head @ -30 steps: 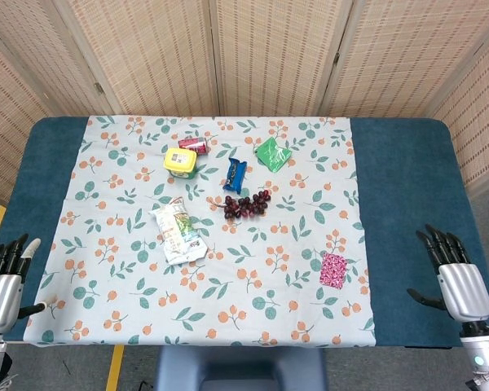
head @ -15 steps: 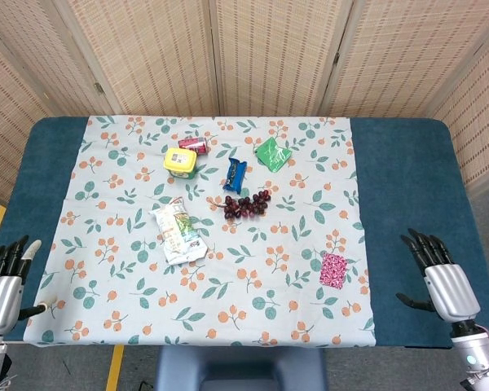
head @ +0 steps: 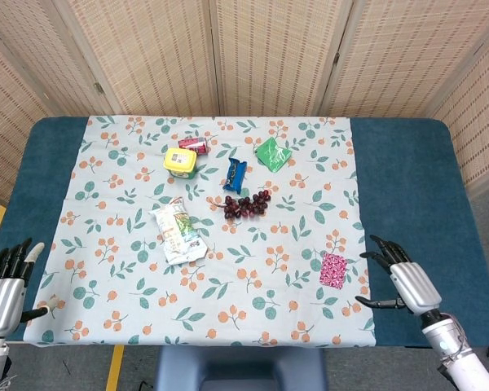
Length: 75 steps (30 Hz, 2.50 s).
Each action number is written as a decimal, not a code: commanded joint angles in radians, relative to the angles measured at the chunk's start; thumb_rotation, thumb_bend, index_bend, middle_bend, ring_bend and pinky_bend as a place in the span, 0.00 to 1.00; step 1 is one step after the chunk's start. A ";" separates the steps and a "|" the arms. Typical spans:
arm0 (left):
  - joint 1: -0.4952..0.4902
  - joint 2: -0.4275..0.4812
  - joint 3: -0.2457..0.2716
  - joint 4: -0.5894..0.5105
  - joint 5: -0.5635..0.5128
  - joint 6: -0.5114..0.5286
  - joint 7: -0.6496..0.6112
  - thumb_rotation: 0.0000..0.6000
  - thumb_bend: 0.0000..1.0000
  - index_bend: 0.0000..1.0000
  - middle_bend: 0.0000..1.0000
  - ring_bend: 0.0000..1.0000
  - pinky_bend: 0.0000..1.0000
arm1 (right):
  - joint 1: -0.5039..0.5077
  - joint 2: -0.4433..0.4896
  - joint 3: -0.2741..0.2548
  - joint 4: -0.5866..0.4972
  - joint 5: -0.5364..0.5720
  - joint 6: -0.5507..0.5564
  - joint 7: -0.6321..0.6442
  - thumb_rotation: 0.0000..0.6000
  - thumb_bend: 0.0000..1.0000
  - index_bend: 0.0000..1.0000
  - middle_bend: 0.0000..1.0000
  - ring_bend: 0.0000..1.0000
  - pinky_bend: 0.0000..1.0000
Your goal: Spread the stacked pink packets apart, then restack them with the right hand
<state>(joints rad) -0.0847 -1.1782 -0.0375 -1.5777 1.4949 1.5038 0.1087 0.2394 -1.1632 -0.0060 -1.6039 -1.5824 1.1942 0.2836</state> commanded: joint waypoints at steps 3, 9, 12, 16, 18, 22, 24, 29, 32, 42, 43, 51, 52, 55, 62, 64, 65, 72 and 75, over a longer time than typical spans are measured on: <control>0.002 -0.002 0.003 0.005 0.000 -0.001 -0.007 1.00 0.19 0.01 0.00 0.01 0.00 | 0.063 -0.027 -0.001 0.016 0.030 -0.106 0.010 0.42 0.08 0.24 0.03 0.00 0.00; 0.004 -0.004 0.006 0.010 0.004 -0.003 -0.019 1.00 0.19 0.01 0.00 0.02 0.00 | 0.112 -0.051 -0.003 0.027 0.070 -0.202 -0.032 0.41 0.08 0.29 0.03 0.00 0.00; 0.004 -0.007 0.008 0.012 0.006 -0.004 -0.021 1.00 0.19 0.01 0.00 0.02 0.00 | 0.126 -0.064 -0.005 0.032 0.084 -0.227 -0.054 0.41 0.08 0.31 0.03 0.00 0.00; 0.002 -0.010 0.008 0.016 0.008 -0.007 -0.026 1.00 0.19 0.01 0.00 0.02 0.00 | 0.136 -0.080 -0.006 0.042 0.107 -0.246 -0.085 0.40 0.08 0.33 0.03 0.00 0.00; 0.001 -0.011 0.009 0.018 0.010 -0.009 -0.028 1.00 0.19 0.01 0.00 0.02 0.00 | 0.139 -0.087 -0.006 0.052 0.120 -0.250 -0.109 0.40 0.08 0.33 0.03 0.00 0.00; 0.000 -0.016 0.009 0.023 0.010 -0.012 -0.035 1.00 0.19 0.01 0.00 0.02 0.00 | 0.143 -0.105 -0.007 0.077 0.153 -0.266 -0.156 0.40 0.08 0.33 0.03 0.00 0.00; -0.001 -0.018 0.009 0.026 0.011 -0.015 -0.038 1.00 0.19 0.01 0.00 0.02 0.00 | 0.146 -0.113 -0.006 0.091 0.166 -0.274 -0.168 0.40 0.08 0.33 0.03 0.00 0.00; -0.003 -0.022 0.012 0.032 0.014 -0.019 -0.046 1.00 0.19 0.01 0.00 0.02 0.00 | 0.154 -0.144 -0.003 0.131 0.200 -0.295 -0.197 0.39 0.08 0.33 0.03 0.00 0.00; -0.003 -0.022 0.011 0.036 0.013 -0.019 -0.051 1.00 0.19 0.01 0.00 0.02 0.00 | 0.161 -0.160 -0.003 0.148 0.212 -0.309 -0.206 0.39 0.08 0.33 0.03 0.00 0.00; -0.001 -0.027 0.013 0.048 0.015 -0.016 -0.064 1.00 0.19 0.01 0.00 0.03 0.00 | 0.186 -0.203 0.007 0.189 0.225 -0.328 -0.228 0.39 0.08 0.33 0.02 0.00 0.00; -0.001 -0.028 0.013 0.049 0.014 -0.016 -0.065 1.00 0.19 0.01 0.00 0.03 0.00 | 0.188 -0.206 0.007 0.191 0.226 -0.330 -0.230 0.39 0.08 0.33 0.02 0.00 0.00; 0.001 -0.032 0.012 0.057 0.010 -0.017 -0.062 1.00 0.19 0.01 0.00 0.03 0.00 | 0.216 -0.235 0.017 0.196 0.238 -0.348 -0.271 0.39 0.08 0.33 0.02 0.00 0.00; 0.001 -0.033 0.012 0.058 0.010 -0.016 -0.063 1.00 0.19 0.01 0.00 0.03 0.00 | 0.219 -0.237 0.019 0.193 0.237 -0.347 -0.275 0.39 0.08 0.33 0.02 0.00 0.00; 0.003 -0.033 0.012 0.060 0.010 -0.014 -0.064 1.00 0.19 0.01 0.00 0.03 0.00 | 0.229 -0.244 0.025 0.181 0.232 -0.343 -0.285 0.39 0.08 0.33 0.02 0.00 0.00; 0.006 -0.034 0.013 0.063 0.009 -0.011 -0.067 1.00 0.19 0.01 0.00 0.03 0.00 | 0.260 -0.267 0.044 0.162 0.235 -0.347 -0.315 0.39 0.08 0.33 0.02 0.00 0.00; 0.008 -0.033 0.013 0.063 0.010 -0.008 -0.068 1.00 0.19 0.01 0.00 0.03 0.00 | 0.270 -0.273 0.050 0.152 0.230 -0.345 -0.320 0.38 0.08 0.33 0.02 0.00 0.00; 0.009 -0.033 0.013 0.063 0.010 -0.007 -0.068 1.00 0.19 0.01 0.00 0.03 0.00 | 0.273 -0.273 0.050 0.148 0.227 -0.344 -0.322 0.38 0.08 0.33 0.02 0.00 0.00; 0.010 -0.030 0.014 0.060 0.014 -0.004 -0.073 1.00 0.19 0.01 0.00 0.03 0.00 | 0.250 -0.232 0.023 0.134 0.234 -0.323 -0.325 0.39 0.08 0.33 0.02 0.00 0.00; 0.010 -0.032 0.015 0.060 0.018 -0.003 -0.073 1.00 0.19 0.01 0.00 0.03 0.00 | 0.231 -0.213 0.006 0.147 0.240 -0.313 -0.315 0.39 0.08 0.33 0.02 0.00 0.00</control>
<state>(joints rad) -0.0742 -1.2097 -0.0222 -1.5175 1.5123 1.5005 0.0361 0.4750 -1.3807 0.0044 -1.4614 -1.3452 0.8771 -0.0347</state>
